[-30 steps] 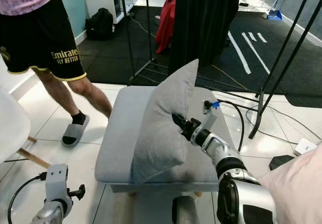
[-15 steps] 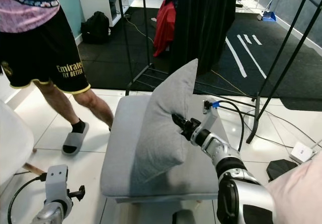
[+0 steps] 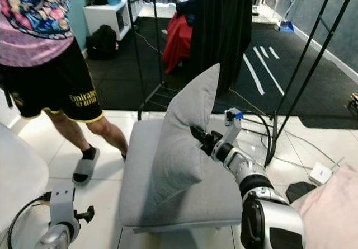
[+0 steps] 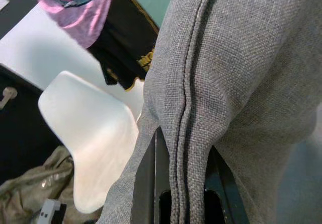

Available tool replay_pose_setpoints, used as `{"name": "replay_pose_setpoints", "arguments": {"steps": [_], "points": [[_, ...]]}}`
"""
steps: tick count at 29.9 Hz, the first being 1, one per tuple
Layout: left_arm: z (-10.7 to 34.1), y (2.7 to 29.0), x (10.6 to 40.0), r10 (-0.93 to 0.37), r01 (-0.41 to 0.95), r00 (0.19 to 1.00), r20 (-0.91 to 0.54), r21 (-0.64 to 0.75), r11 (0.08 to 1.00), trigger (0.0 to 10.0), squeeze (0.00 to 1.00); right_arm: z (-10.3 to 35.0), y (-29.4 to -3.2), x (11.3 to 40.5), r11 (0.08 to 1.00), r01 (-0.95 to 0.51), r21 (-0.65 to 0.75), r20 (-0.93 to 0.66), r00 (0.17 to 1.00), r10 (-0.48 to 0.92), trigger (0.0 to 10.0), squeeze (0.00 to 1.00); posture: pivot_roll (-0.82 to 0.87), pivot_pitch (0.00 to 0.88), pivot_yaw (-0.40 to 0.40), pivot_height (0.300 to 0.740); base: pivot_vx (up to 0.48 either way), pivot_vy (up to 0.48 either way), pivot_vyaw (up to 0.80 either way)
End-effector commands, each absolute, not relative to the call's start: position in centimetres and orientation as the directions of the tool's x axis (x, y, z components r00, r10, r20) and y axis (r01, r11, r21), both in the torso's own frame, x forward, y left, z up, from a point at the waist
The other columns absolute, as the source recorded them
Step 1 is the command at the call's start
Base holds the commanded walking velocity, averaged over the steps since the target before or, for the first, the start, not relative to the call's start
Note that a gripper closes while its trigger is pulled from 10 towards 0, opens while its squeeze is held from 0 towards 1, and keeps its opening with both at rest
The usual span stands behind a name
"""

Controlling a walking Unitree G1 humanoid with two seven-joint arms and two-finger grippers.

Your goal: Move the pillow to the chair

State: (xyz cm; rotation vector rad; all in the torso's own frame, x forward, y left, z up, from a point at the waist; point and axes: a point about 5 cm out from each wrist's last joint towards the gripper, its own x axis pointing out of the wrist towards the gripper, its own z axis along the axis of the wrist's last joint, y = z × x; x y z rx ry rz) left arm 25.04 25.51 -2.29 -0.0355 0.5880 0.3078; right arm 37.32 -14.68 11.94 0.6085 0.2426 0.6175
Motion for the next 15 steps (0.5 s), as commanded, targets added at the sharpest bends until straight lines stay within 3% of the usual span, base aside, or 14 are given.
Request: {"name": "replay_pose_setpoints", "arguments": {"steps": [1,5,9,10,11,12,13,15], "points": [[-2.5,25.5,24.7,0.278,-0.294,0.782,-0.558,0.062,0.954,10.0,0.00,12.5,-14.8,37.6,0.681,-0.480,0.553,-0.017,0.811,0.585,10.0,0.00,-0.09,0.026,-0.061,0.689,0.000,0.000,0.00],[-2.6,25.4,24.7,0.271,-0.283,0.781,-0.563,0.068,0.957,10.0,0.00,10.8,-15.7,37.1,0.755,-0.394,0.524,-0.114,0.846,0.521,10.0,0.00,-0.09,0.034,-0.058,0.699,0.000,0.000,0.00],[-2.6,25.4,24.7,0.271,-0.283,0.781,-0.563,0.068,0.957,10.0,0.00,10.8,-15.7,37.1,0.755,-0.394,0.524,-0.114,0.846,0.521,10.0,0.00,-0.09,0.034,-0.058,0.699,0.000,0.000,0.00],[-2.8,25.3,24.5,0.260,-0.269,0.774,-0.577,0.072,0.960,10.0,0.00,9.6,-16.5,36.6,0.806,-0.339,0.486,-0.192,0.858,0.476,10.0,0.00,-0.09,0.038,-0.058,0.704,0.000,0.000,0.00],[-3.6,24.8,23.9,0.233,-0.217,0.741,-0.630,0.104,0.971,10.0,0.00,6.3,-18.3,34.8,0.893,-0.222,0.390,-0.384,0.843,0.378,10.0,0.00,-0.10,0.039,-0.056,0.714,0.000,0.000,0.00],[-3.6,24.8,23.9,0.233,-0.217,0.741,-0.630,0.104,0.971,10.0,0.00,6.3,-18.3,34.8,0.893,-0.222,0.390,-0.384,0.843,0.378,10.0,0.00,-0.10,0.039,-0.056,0.714,0.000,0.000,0.00],[-4.0,24.5,23.6,0.223,-0.192,0.720,-0.658,0.120,0.974,10.0,0.00,4.1,-19.3,33.2,0.935,-0.183,0.304,-0.499,0.805,0.320,10.0,0.00,-0.10,0.041,-0.056,0.724,0.000,0.000,0.00],[-4.0,24.5,23.6,0.223,-0.192,0.720,-0.658,0.120,0.974,10.0,0.00,4.1,-19.3,33.2,0.935,-0.183,0.304,-0.499,0.805,0.320,10.0,0.00,-0.10,0.041,-0.056,0.729,0.000,0.000,0.00]]}}
